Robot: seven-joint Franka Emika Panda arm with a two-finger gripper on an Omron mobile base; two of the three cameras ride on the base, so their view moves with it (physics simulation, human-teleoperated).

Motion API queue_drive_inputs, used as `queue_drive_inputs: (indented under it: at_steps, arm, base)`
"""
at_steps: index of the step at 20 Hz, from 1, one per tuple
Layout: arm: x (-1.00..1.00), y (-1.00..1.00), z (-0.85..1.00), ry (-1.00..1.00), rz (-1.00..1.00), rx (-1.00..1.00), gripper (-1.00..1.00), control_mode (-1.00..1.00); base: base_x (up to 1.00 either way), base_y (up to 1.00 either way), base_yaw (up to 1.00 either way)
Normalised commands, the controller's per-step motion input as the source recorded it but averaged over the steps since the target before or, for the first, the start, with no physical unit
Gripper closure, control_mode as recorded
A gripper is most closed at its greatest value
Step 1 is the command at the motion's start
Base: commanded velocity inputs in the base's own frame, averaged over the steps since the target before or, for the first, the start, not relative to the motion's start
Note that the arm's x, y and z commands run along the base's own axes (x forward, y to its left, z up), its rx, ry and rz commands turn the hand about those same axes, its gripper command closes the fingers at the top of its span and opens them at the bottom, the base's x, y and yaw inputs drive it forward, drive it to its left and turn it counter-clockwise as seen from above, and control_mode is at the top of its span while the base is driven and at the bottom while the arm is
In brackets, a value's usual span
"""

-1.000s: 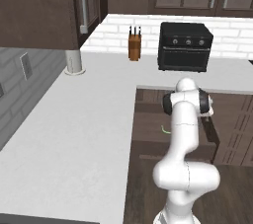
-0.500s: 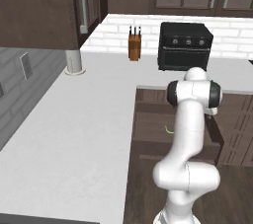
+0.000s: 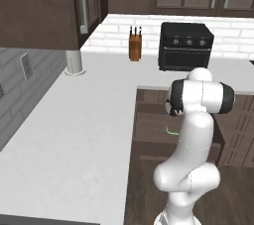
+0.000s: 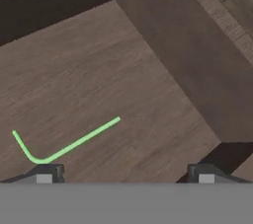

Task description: Take a straw from the drawer in front and place it inside the glass cup on the dining counter.

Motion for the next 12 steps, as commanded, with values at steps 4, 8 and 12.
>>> queue_drive_inputs:
  at_steps: [4,8,12]
  arm:
    - [0.12,0.57,0.0,-0.01,0.18,0.0,-1.0,-1.0]
    - [0.22,0.35,0.0,0.0,0.25,0.02,-1.0,-1.0]
    - [0.0,0.34,0.0,0.0,0.22,0.0,-1.0,-1.0]
  base:
    - [0.0,0.0,0.0]
    - [0.0,0.0,0.0]
    - [0.0,0.0,0.0]
